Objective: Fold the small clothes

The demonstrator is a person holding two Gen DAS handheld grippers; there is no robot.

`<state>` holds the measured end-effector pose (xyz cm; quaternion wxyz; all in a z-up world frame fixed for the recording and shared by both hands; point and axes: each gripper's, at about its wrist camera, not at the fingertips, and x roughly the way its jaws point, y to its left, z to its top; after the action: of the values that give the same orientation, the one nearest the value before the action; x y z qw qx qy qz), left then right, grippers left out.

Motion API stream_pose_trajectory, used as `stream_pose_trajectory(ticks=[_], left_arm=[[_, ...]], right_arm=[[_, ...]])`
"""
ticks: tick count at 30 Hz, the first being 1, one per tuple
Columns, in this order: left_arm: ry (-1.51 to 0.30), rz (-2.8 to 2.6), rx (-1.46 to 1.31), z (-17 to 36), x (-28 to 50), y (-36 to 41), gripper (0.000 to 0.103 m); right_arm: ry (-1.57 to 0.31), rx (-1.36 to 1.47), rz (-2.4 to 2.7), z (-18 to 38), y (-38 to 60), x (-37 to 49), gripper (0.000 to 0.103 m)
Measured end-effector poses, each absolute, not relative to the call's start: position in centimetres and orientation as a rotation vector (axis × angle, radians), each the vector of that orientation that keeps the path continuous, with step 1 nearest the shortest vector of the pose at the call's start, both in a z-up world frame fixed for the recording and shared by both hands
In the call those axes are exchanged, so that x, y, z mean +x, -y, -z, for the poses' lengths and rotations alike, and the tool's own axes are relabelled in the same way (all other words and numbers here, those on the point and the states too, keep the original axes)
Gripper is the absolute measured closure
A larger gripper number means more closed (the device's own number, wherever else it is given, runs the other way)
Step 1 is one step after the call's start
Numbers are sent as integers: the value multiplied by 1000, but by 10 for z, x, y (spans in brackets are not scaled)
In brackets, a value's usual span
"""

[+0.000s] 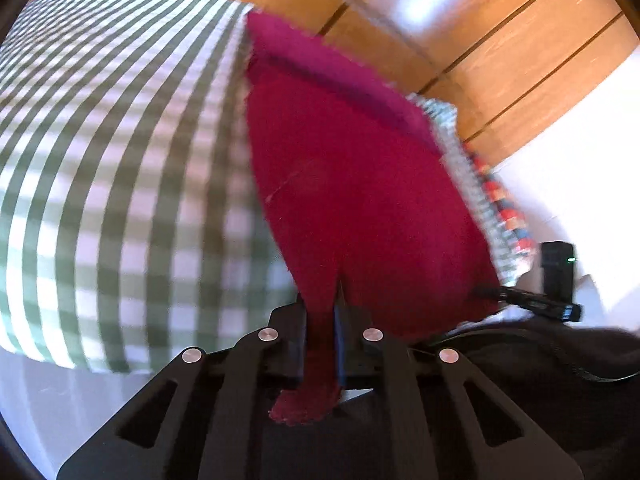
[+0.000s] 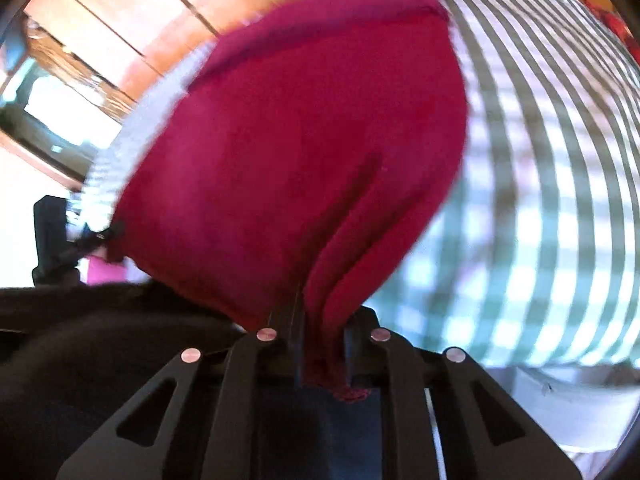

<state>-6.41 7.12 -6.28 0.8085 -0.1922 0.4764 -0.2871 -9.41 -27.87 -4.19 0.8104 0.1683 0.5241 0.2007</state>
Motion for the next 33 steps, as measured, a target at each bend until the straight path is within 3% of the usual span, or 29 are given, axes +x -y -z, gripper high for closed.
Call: stream_pose_trajectory(ticks=[7, 15, 17, 18, 19, 20, 21, 25, 30, 32, 33], left_arm=[[-867, 695, -565, 24, -24, -70, 94], [-870, 571, -583, 7, 78, -50, 94], [-912, 526, -612, 12, 104, -54, 84], [-917, 511, -633, 13, 110, -58, 73], [-906, 494, -645, 12, 111, -62, 66], [-874, 462, -648, 9, 111, -69, 51], [-843, 441, -642, 7, 109, -76, 45], [-814, 415, -592, 12, 94, -98, 45], [-848, 447, -398, 39, 64, -84, 45], [-870, 477, -358, 52, 62, -70, 45], [-879, 482, -328, 55, 62, -63, 53]], right_arm=[[-934, 464, -451, -2, 289, -35, 91], [-946, 485, -289, 15, 313, 46, 88], [-952, 510, -260, 18, 320, 56, 75], [-946, 525, -249, 18, 324, 60, 55], [-932, 540, -250, 15, 327, 61, 43], [-922, 547, -253, 12, 331, 58, 40], [-907, 547, -254, 9, 334, 54, 32], [-881, 514, -225, 4, 348, 24, 22], [-942, 458, -149, 31, 352, 6, 20], [-966, 447, -137, 47, 347, 9, 30], [-976, 456, -144, 53, 344, 13, 45]])
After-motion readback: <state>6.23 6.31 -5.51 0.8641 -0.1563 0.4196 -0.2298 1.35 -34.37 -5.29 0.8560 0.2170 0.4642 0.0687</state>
